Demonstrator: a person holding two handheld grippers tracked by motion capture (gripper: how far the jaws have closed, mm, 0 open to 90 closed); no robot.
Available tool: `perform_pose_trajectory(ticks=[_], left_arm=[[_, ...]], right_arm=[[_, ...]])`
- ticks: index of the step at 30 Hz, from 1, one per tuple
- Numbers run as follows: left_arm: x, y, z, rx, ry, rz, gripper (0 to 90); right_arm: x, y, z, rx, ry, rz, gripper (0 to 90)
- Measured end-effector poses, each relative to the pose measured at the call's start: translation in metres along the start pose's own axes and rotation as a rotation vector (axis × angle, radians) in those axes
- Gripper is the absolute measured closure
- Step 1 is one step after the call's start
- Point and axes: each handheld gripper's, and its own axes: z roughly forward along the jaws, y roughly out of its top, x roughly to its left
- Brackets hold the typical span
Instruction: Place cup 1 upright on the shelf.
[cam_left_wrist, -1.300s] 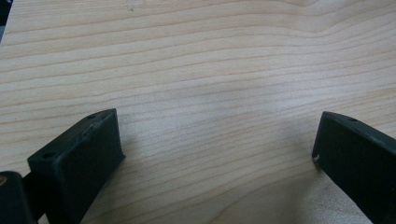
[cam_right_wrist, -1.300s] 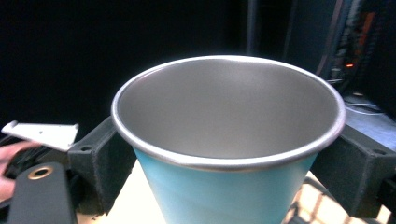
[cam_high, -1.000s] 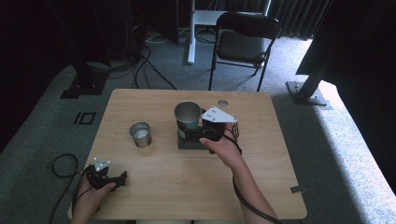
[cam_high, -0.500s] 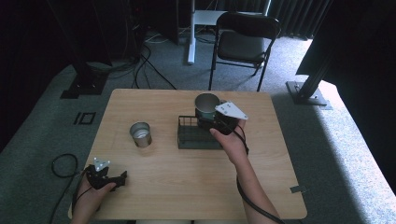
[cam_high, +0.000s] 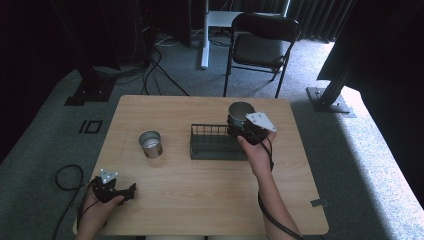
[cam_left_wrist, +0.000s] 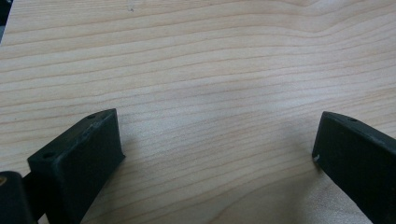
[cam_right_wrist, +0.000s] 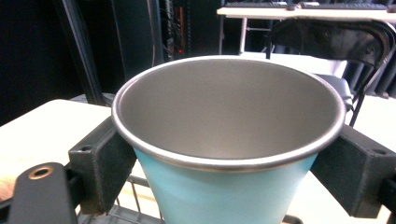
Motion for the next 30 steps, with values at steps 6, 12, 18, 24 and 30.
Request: perform_pose_trajectory(ticks=[6, 12, 18, 24, 30], left_arm=[[0.000, 0.000, 0.000, 0.000, 0.001, 0.001, 2.0], [0.000, 0.000, 0.000, 0.000, 0.000, 0.001, 2.0], [0.000, 0.000, 0.000, 0.000, 0.000, 0.001, 2.0], [0.000, 0.000, 0.000, 0.000, 0.000, 0.000, 2.0], [0.000, 0.000, 0.000, 0.000, 0.000, 0.000, 2.0]], right_arm=[[-0.007, -0.015, 0.003, 0.030, -0.013, 0.016, 12.8], [-0.008, -0.030, 0.006, 0.057, -0.010, 0.033, 12.7], [-0.008, -0.042, 0.009, 0.078, -0.012, 0.028, 12.7], [-0.006, -0.048, 0.011, 0.086, -0.003, 0.008, 12.7], [-0.007, -0.052, 0.012, 0.093, 0.006, 0.021, 12.8]])
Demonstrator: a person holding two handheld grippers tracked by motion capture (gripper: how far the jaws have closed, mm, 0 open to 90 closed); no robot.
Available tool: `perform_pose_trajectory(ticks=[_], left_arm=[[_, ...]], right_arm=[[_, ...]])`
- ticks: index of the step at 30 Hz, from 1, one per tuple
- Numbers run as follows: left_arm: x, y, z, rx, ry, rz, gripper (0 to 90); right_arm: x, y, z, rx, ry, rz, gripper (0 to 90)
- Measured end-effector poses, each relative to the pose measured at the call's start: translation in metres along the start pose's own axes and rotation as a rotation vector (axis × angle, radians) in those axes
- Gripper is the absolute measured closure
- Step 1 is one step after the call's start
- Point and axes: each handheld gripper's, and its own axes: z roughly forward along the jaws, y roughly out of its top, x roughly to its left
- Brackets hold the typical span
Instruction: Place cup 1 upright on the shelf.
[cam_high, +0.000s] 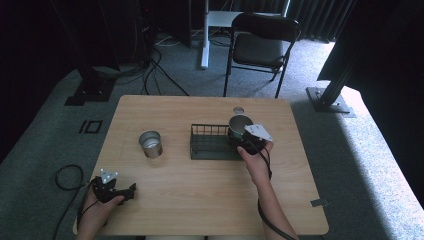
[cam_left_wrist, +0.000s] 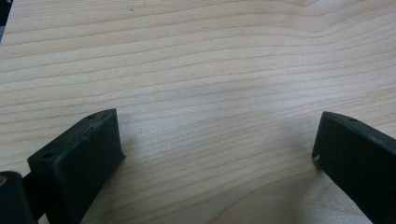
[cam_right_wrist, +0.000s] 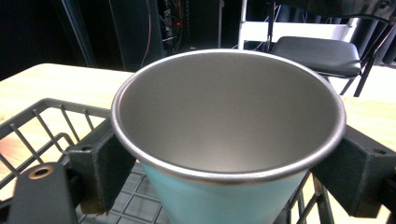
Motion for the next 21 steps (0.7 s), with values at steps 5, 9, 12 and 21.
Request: perform_pose_trajectory(ticks=[5, 9, 12, 21], left_arm=[[0.0000, 0.0000, 0.0000, 0.000, 0.000, 0.000, 2.0], [0.0000, 0.0000, 0.0000, 0.000, 0.000, 0.000, 2.0], [0.0000, 0.0000, 0.0000, 0.000, 0.000, 0.000, 2.0], [0.0000, 0.0000, 0.0000, 0.000, 0.000, 0.000, 2.0]], right_arm=[[-0.0008, 0.0008, 0.0001, 0.006, 0.007, 0.009, 12.7], [-0.0019, 0.0012, 0.0000, 0.010, 0.014, 0.010, 12.7], [-0.0035, 0.0018, 0.0005, 0.014, 0.026, -0.006, 12.5], [-0.0055, 0.0036, -0.0053, 0.032, 0.051, -0.032, 11.4]])
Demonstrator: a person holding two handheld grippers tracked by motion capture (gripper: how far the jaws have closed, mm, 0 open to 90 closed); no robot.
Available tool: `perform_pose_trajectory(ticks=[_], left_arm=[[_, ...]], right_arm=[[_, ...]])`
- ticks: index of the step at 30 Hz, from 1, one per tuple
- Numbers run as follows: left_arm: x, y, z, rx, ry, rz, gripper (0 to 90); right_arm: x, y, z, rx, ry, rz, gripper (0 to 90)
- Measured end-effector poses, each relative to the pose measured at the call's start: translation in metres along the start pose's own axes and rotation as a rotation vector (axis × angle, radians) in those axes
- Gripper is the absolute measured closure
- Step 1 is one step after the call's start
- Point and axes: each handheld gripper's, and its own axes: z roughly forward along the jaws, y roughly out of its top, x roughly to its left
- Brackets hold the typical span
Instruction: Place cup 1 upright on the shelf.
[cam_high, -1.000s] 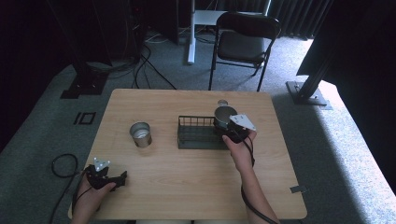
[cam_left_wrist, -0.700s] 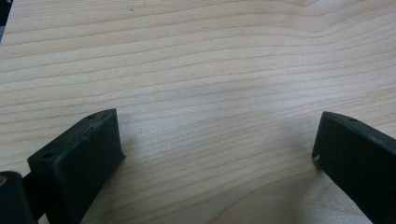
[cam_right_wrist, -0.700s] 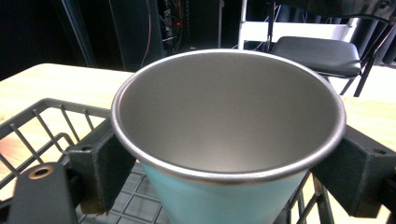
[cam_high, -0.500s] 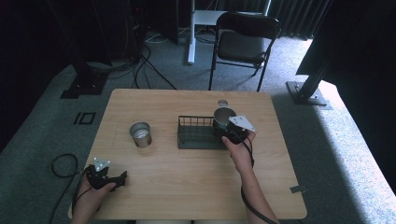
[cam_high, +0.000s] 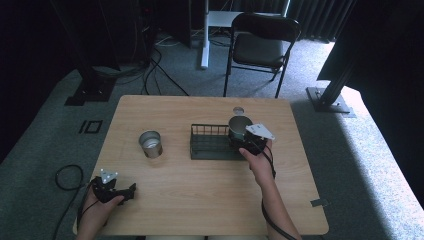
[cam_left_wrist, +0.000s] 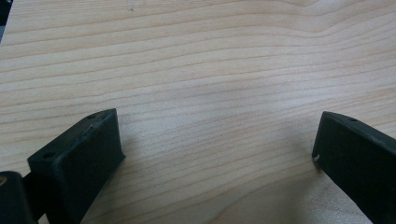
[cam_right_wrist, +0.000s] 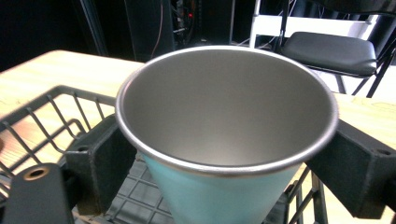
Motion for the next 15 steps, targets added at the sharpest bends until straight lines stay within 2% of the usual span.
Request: perform_pose_trajectory(ticks=[2, 10, 15], left_arm=[[0.000, 0.000, 0.000, 0.000, 0.000, 0.000, 2.0], [0.000, 0.000, 0.000, 0.000, 0.000, 0.000, 2.0], [0.000, 0.000, 0.000, 0.000, 0.000, 0.000, 2.0]], right_arm=[[-0.001, 0.000, -0.003, -0.006, 0.010, 0.011, 11.4], [-0.004, -0.002, -0.012, 0.002, 0.018, -0.038, 11.3], [-0.006, -0.003, -0.017, -0.001, 0.023, -0.043, 11.4]])
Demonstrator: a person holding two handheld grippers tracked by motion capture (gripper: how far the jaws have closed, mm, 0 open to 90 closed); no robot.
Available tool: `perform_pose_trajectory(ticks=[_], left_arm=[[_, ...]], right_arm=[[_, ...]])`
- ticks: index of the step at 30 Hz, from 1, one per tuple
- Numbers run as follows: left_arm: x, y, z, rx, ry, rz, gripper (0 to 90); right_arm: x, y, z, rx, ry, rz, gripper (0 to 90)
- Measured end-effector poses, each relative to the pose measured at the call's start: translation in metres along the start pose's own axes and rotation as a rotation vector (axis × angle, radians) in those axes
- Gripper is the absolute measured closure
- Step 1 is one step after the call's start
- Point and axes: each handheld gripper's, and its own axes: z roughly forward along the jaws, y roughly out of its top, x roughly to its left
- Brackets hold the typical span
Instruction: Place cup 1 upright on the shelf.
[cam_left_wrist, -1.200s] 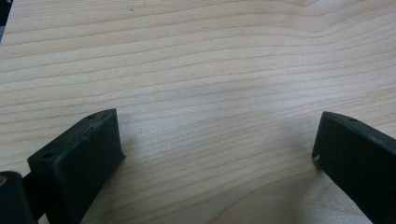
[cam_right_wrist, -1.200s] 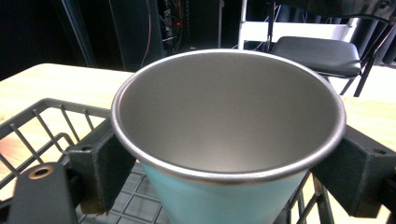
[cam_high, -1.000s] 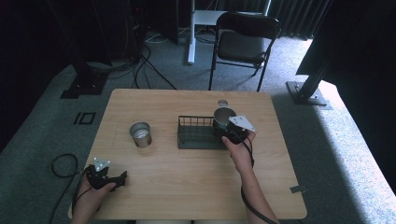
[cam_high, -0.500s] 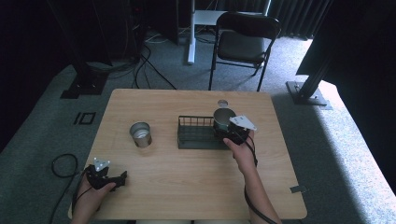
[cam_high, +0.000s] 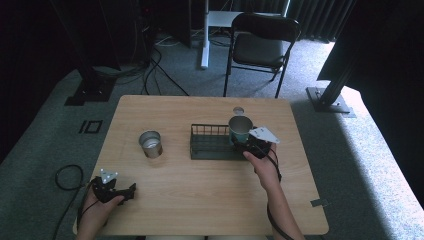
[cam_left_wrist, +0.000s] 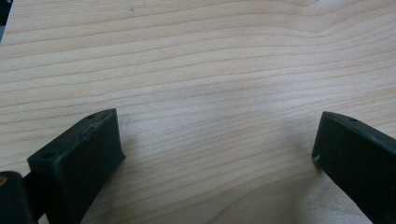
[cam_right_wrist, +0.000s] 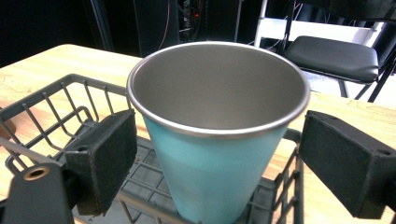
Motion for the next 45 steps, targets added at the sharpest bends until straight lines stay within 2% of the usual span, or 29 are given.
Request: perform_pose_trajectory(ticks=[8, 12, 13, 15, 18, 19, 21, 28, 30, 34, 39, 45], left_arm=[[0.000, 0.000, 0.000, 0.000, 0.000, 0.000, 2.0], [0.000, 0.000, 0.000, 0.000, 0.000, 0.000, 2.0], [0.000, 0.000, 0.000, 0.000, 0.000, 0.000, 2.0], [0.000, 0.000, 0.000, 0.000, 0.000, 0.000, 2.0], [0.000, 0.000, 0.000, 0.000, 0.000, 0.000, 2.0], [0.000, 0.000, 0.000, 0.000, 0.000, 0.000, 2.0], [0.000, 0.000, 0.000, 0.000, 0.000, 0.000, 2.0], [0.000, 0.000, 0.000, -0.001, 0.000, 0.000, 2.0], [0.000, 0.000, 0.000, -0.001, 0.000, 0.000, 2.0], [0.000, 0.000, 0.000, 0.000, 0.000, 0.000, 2.0], [0.000, 0.000, 0.000, 0.000, 0.000, 0.000, 2.0], [0.000, 0.000, 0.000, 0.001, 0.000, 0.001, 2.0]], right_arm=[[-0.006, -0.007, -0.012, 0.017, 0.032, -0.035, 11.4], [-0.012, -0.010, -0.017, 0.024, 0.039, -0.020, 11.4], [-0.015, -0.011, -0.020, 0.012, 0.038, 0.012, 11.4], [-0.016, -0.012, -0.021, 0.004, 0.041, 0.011, 11.4], [-0.016, -0.014, -0.026, 0.016, 0.049, -0.026, 11.4], [-0.017, -0.014, -0.027, 0.014, 0.066, -0.025, 11.4], [-0.018, -0.015, -0.030, 0.014, 0.070, -0.019, 11.4], [-0.021, -0.021, -0.041, 0.032, 0.099, -0.070, 11.4], [-0.023, -0.022, -0.044, 0.034, 0.110, -0.072, 11.4], [-0.028, -0.026, -0.050, 0.042, 0.161, -0.074, 11.4], [-0.036, -0.034, -0.056, 0.052, 0.170, -0.082, 11.4], [-0.046, -0.047, -0.061, 0.089, 0.181, -0.089, 11.4]])
